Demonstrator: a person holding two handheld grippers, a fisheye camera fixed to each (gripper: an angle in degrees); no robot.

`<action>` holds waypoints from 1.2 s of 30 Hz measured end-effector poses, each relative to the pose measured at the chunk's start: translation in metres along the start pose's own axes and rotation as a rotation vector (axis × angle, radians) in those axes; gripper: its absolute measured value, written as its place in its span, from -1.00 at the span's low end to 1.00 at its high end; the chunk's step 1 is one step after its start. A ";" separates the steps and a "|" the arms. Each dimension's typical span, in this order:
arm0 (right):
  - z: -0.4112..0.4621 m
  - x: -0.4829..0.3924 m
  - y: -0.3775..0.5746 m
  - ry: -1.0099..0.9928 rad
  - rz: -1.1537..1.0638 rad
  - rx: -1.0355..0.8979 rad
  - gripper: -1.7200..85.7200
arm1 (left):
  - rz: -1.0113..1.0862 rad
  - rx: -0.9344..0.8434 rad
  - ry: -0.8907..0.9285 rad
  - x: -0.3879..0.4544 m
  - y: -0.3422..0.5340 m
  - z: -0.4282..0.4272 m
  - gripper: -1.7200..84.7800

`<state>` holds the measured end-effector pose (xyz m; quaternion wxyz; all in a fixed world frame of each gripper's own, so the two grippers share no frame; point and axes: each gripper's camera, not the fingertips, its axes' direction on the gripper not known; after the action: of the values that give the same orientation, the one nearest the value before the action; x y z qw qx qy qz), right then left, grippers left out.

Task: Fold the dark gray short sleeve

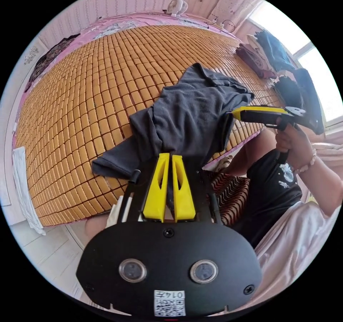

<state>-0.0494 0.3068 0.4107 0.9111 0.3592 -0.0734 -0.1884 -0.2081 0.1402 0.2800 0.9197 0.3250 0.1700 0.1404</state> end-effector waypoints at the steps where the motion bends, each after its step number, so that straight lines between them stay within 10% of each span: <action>1: -0.015 0.006 0.005 -0.016 -0.021 0.050 -0.91 | 0.006 0.031 0.009 -0.009 -0.004 -0.016 -0.97; 12: -0.108 0.110 0.063 0.000 0.237 0.360 -0.94 | -0.190 0.734 0.034 -0.096 -0.177 -0.242 -0.83; 22: -0.061 0.132 0.055 0.016 0.262 0.240 -0.94 | -0.030 0.280 0.230 -0.061 -0.060 -0.065 -0.75; 29: -0.064 0.139 0.045 -0.001 0.237 0.258 -0.94 | 0.117 0.045 -0.190 -0.001 -0.040 0.002 -0.74; 36: -0.074 0.161 0.053 0.107 0.303 0.274 -0.94 | 0.170 -0.099 -0.223 0.014 -0.079 0.047 -0.82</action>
<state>0.1331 0.3247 0.3925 0.8742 0.4742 -0.1030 -0.0182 -0.1647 0.0607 0.2600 0.9325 0.3061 0.0314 0.1890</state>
